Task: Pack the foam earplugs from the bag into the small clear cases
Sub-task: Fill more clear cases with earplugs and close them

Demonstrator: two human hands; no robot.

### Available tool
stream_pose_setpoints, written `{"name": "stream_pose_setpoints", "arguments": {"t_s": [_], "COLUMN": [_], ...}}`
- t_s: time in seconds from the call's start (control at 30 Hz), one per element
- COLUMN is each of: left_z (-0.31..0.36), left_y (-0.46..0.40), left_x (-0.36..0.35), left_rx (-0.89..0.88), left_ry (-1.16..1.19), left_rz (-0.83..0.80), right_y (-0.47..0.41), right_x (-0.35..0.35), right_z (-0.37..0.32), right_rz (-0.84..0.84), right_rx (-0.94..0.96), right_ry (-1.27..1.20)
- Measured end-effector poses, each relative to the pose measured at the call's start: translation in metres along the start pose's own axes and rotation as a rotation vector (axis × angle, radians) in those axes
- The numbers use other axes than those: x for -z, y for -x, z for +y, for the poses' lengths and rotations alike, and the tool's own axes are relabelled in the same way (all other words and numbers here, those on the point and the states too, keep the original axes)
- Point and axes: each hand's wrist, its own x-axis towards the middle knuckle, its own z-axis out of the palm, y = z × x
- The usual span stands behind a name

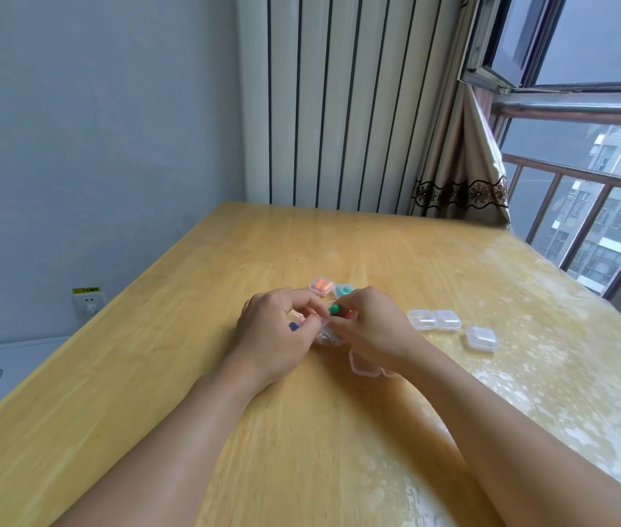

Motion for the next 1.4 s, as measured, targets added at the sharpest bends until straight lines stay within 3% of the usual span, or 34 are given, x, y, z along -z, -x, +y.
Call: {"name": "stream_pose_setpoints", "arguments": {"t_s": [0.37, 0.73, 0.97, 1.13, 1.4], "left_z": [0.004, 0.008, 0.007, 0.005, 0.011], "left_y": [0.004, 0.003, 0.003, 0.004, 0.007], "left_x": [0.0, -0.001, -0.004, -0.004, -0.003], "left_rx": [0.085, 0.101, 0.123, 0.088, 0.111], "left_ry": [-0.125, -0.177, -0.177, -0.199, -0.165], "left_rz": [-0.019, -0.046, 0.032, -0.033, -0.07], "right_y": [0.0, 0.0, -0.004, 0.0, 0.0], "right_x": [0.002, 0.011, 0.009, 0.007, 0.008], "right_z": [0.001, -0.008, -0.009, -0.008, -0.004], "right_rz": [-0.014, -0.158, -0.157, -0.163, -0.164], "right_rx": [0.032, 0.032, 0.073, 0.142, 0.14], "right_ry": [0.049, 0.022, 0.256, 0.431, 0.356]}}
